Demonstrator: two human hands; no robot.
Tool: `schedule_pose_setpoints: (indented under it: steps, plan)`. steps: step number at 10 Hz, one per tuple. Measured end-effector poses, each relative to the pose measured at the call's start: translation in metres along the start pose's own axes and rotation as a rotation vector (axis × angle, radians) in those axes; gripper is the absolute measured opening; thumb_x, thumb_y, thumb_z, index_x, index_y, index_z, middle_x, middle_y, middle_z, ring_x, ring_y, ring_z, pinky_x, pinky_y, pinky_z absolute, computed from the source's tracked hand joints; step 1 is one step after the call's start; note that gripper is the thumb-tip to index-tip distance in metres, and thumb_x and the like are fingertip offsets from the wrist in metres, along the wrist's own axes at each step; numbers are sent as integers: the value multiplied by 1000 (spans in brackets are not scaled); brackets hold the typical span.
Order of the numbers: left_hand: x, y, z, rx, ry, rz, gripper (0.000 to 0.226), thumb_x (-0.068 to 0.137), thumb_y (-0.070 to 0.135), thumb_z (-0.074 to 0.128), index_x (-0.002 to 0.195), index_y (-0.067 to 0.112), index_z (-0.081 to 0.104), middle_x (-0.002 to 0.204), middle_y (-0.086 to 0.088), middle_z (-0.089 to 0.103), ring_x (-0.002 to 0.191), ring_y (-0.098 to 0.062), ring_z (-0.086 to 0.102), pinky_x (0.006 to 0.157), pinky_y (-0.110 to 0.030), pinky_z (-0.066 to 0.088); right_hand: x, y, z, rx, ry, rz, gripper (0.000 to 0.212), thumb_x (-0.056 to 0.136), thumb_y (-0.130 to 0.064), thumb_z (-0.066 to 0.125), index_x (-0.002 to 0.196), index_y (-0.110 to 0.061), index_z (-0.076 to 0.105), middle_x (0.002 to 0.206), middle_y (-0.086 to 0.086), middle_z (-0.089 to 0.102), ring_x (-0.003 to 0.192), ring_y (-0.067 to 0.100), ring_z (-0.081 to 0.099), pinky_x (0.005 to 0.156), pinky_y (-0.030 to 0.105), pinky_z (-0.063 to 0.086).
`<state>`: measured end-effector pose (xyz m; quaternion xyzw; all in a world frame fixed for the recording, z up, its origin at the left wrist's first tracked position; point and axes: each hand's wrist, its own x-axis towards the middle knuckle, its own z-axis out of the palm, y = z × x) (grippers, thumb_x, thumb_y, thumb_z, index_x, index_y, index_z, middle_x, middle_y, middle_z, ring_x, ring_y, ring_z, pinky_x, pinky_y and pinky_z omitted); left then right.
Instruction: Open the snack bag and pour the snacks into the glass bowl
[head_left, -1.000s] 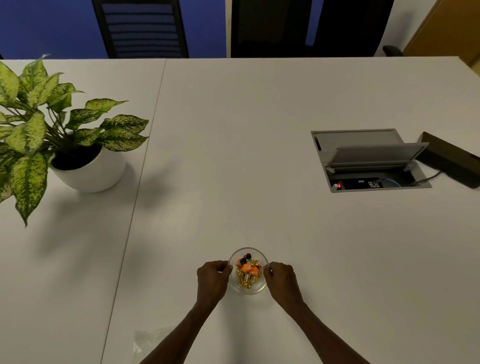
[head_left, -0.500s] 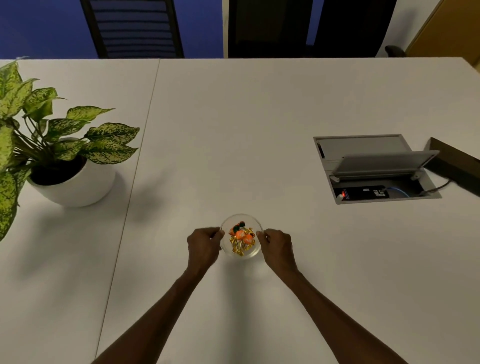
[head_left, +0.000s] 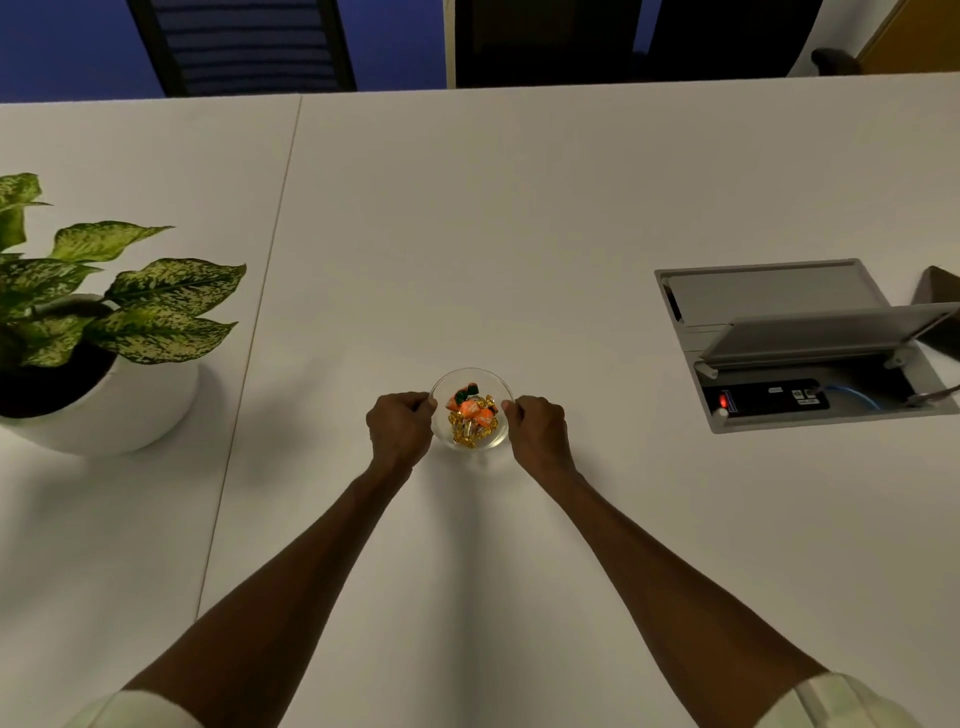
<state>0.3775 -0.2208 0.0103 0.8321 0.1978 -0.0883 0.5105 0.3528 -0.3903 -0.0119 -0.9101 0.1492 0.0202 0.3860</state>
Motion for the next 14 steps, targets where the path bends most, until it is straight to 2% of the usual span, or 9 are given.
schedule_pose_setpoints:
  steps: [1,5,8,9,10,11,12,13,14]
  plan:
    - [18,3,5,-36,-5,-24,18,88,14,65,100,5,76,97,-14,76,81,-35,73,85,-44,58,18,3,8,-3,-2,9,37,99,-22,52,65,-5,51,67,21,64,59,24,49,55,33,35]
    - [44,8,12,-76,29,-36,16,89,14,65,93,5,78,62,7,65,82,-40,72,83,-51,58,56,-1,17,-13,9,-32,38,99,-22,51,74,5,61,73,22,68,61,25,48,57,31,34]
    - [44,9,10,-83,45,-34,19,90,15,63,101,7,77,89,-9,76,89,-32,72,89,-50,55,55,-3,21,46,-5,-30,36,99,-20,51,75,5,61,70,20,65,62,23,49,56,32,35]
    - [47,12,8,-86,24,-36,21,91,13,63,107,7,75,86,-4,73,89,-31,71,91,-48,56,59,-2,22,44,-4,-33,35,99,-19,51,76,5,62,73,19,68,63,24,52,57,35,40]
    - [46,11,6,-52,5,-34,16,92,14,62,94,11,78,66,3,64,75,-29,66,88,-50,56,61,-1,22,40,-12,-38,34,99,-19,51,77,5,63,76,20,70,64,23,53,57,31,39]
    - [42,11,6,45,25,45,38,92,16,56,58,33,57,65,-2,59,68,-30,56,83,-46,55,58,-4,18,28,-30,-40,39,101,-22,48,76,5,61,74,21,67,63,24,51,58,32,36]
    - [31,8,3,179,50,162,41,94,11,47,56,26,43,57,6,46,67,-25,43,71,-32,38,45,-4,15,-73,10,-98,36,102,-22,44,83,4,61,83,22,66,70,27,51,62,31,33]
    - [14,11,-6,248,63,217,26,97,13,43,97,4,68,92,-14,72,88,-32,64,82,-42,48,27,-9,5,-185,82,-193,26,100,-21,47,103,1,61,94,19,62,86,31,58,68,35,43]
    - [-9,12,-16,282,81,251,40,100,16,44,137,3,50,139,-16,57,130,-33,52,107,-45,42,7,-14,-8,-298,162,-284,22,98,-22,52,108,-4,60,95,13,62,86,28,61,67,35,52]
